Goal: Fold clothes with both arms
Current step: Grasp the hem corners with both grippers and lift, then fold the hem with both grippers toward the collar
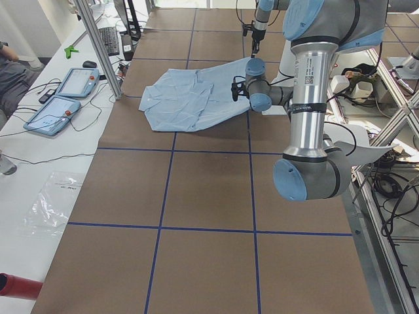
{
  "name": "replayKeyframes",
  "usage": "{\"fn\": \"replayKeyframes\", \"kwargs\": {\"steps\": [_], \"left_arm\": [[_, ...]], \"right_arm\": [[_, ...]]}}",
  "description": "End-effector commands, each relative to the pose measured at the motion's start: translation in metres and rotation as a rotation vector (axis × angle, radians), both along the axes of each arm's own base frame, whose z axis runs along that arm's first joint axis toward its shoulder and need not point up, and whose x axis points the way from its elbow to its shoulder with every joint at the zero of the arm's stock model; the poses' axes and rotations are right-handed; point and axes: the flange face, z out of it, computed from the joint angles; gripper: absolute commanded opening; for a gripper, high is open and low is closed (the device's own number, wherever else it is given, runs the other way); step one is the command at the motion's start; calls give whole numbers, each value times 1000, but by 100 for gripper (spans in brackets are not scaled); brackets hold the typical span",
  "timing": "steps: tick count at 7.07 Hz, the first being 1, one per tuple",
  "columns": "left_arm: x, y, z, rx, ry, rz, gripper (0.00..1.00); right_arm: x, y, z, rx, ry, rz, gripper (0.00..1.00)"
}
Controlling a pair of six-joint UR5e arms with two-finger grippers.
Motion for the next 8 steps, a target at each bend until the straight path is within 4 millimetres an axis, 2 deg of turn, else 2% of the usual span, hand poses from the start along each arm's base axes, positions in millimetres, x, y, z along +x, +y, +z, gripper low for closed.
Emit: {"fn": "replayKeyframes", "kwargs": {"steps": [1, 2, 3, 4, 6, 8], "left_arm": [[-45, 21, -43, -19, 59, 70, 0], [-47, 22, -47, -28, 59, 83, 0], [-42, 5, -35, -40, 24, 40, 0], [-35, -23, -24, -43, -2, -21, 0], [-40, -106, -21, -47, -14, -197, 0], [-50, -162, -32, -25, -6, -301, 0]], "right_arm": [[58, 13, -55, -51, -29, -63, 0], [59, -1, -68, -82, 3, -35, 0], [48, -24, -86, -71, 3, 20, 0], [36, -52, -83, -49, 32, 70, 0], [49, -132, -91, 65, 56, 159, 0], [40, -206, -78, 91, 19, 280, 0]]}}
